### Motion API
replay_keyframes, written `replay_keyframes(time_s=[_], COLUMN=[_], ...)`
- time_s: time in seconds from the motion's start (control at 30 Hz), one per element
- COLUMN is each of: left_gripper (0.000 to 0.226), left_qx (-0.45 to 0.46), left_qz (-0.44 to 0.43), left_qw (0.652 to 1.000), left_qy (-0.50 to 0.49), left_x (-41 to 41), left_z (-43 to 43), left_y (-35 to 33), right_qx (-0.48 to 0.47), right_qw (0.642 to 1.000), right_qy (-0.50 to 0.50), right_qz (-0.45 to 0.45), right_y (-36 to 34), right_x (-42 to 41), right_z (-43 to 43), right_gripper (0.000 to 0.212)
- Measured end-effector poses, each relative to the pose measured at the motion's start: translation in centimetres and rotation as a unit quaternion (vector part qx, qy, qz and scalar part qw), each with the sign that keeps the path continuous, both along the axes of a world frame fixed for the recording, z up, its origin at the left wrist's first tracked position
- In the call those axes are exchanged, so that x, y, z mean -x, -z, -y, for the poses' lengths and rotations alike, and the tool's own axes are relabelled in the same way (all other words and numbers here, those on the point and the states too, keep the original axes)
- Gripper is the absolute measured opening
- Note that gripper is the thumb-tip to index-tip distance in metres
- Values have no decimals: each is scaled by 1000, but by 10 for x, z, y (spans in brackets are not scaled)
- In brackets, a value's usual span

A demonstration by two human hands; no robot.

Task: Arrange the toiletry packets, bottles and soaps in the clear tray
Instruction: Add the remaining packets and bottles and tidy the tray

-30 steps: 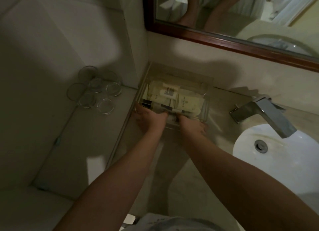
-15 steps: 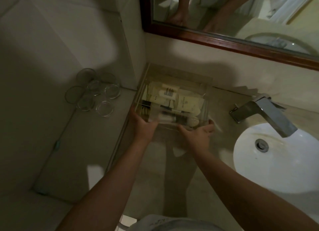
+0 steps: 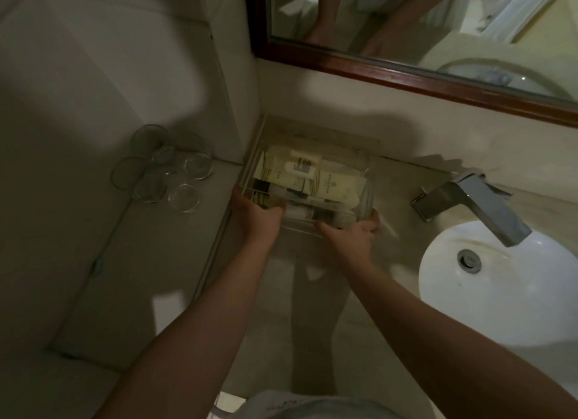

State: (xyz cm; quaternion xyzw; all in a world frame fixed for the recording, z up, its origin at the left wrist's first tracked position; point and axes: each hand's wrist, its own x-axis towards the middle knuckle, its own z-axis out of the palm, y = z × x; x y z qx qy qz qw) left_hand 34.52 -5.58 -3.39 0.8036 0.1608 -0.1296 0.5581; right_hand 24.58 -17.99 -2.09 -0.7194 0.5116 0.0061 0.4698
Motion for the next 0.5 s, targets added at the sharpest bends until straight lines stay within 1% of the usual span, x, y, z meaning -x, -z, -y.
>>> replay_keyframes(time_s=[0.13,0.23,0.37,0.5], left_gripper=[107,103,121,125], left_qx=[2,14,1,-61], left_qz=[9,10,19,49], left_qw=[1000,1000,996,993], left_qy=[-22,8,88,83], left_x=[-2,3,9,2], left_z=[4,-3,-19,-15], left_y=[-1,0,10,7], right_qx=[8,30,63,74], right_qw=[1000,999,997,997], right_qy=[-13,-29,-23,-18], right_qz=[21,24,29,28], right_y=[3,3,1,-4], right_x=[8,10,11,4], right_z=[2,3,3,11], right_gripper=[125,125,120,110])
